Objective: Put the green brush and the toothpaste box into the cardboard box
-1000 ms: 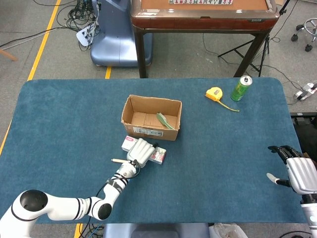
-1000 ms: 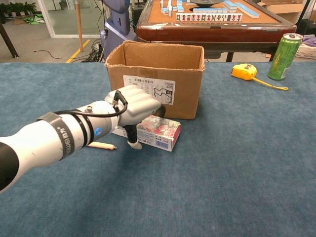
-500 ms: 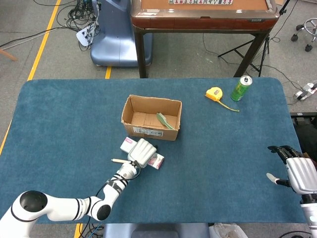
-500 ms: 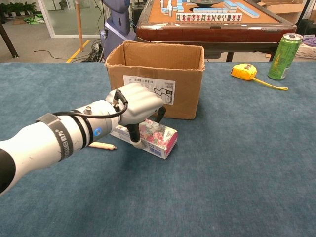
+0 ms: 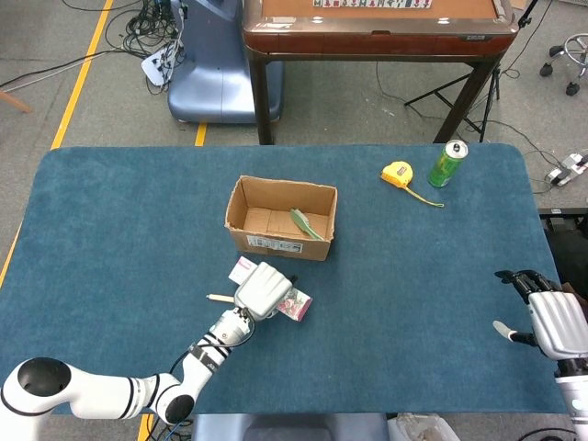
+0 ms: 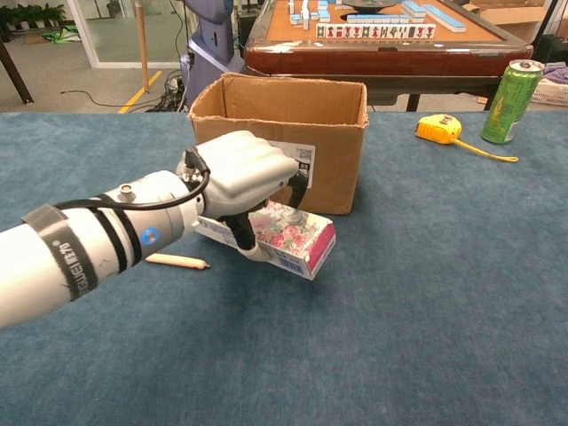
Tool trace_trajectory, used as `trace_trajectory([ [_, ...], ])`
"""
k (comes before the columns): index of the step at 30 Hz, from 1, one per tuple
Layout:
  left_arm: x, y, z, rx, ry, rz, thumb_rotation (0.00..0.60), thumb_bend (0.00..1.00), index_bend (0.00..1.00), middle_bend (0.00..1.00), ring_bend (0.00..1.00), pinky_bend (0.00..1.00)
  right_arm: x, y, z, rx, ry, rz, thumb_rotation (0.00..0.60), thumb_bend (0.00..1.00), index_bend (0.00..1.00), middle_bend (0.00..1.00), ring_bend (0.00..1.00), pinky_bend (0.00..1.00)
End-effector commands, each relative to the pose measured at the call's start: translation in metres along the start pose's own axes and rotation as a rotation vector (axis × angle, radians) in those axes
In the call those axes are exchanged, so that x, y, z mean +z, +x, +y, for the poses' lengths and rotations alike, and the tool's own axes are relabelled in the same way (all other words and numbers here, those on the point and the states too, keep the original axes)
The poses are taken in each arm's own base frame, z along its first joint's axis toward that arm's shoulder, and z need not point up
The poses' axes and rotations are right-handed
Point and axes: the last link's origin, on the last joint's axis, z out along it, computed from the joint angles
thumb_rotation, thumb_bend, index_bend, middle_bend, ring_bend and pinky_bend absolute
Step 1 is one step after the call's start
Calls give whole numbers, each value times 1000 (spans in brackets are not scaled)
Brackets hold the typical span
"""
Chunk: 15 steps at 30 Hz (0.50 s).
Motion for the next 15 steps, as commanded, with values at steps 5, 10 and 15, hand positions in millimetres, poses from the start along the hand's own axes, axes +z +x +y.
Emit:
trace_trajectory([
  [5, -23, 18, -15, 29, 49, 51, 600, 154, 599, 1000, 1000, 1000, 1, -1, -1, -6, -2, 0, 600, 1, 270, 334, 217, 375],
  [10, -32, 31, -33, 66, 96, 77, 600, 154, 609, 1000, 1000, 1000, 2, -2, -1, -9, -5, -2, 600, 1, 270, 334, 217, 375],
  [15, -37, 45, -52, 91, 149, 89, 600, 153, 611, 1000, 1000, 1000, 2, -4, -2, -13, -5, -5, 600, 1, 270, 333, 217, 375],
])
